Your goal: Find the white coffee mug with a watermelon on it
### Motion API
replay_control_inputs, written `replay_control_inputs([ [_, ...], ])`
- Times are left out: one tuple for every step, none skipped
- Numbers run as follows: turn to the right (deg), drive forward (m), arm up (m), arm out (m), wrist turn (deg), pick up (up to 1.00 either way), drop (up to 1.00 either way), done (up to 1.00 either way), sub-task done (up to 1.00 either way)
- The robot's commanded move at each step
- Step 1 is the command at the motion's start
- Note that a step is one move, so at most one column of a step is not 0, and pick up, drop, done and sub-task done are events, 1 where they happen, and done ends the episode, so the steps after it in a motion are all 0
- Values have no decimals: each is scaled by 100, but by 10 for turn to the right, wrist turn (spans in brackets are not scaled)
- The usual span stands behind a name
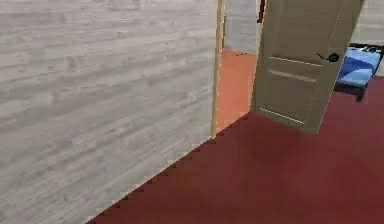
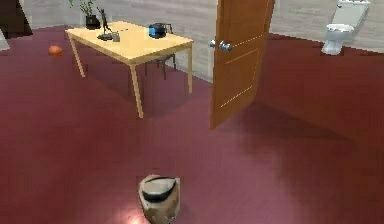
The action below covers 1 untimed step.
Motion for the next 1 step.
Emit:
replay_control_inputs([
  [300,0,0,0,0,0,0,0,0],
])
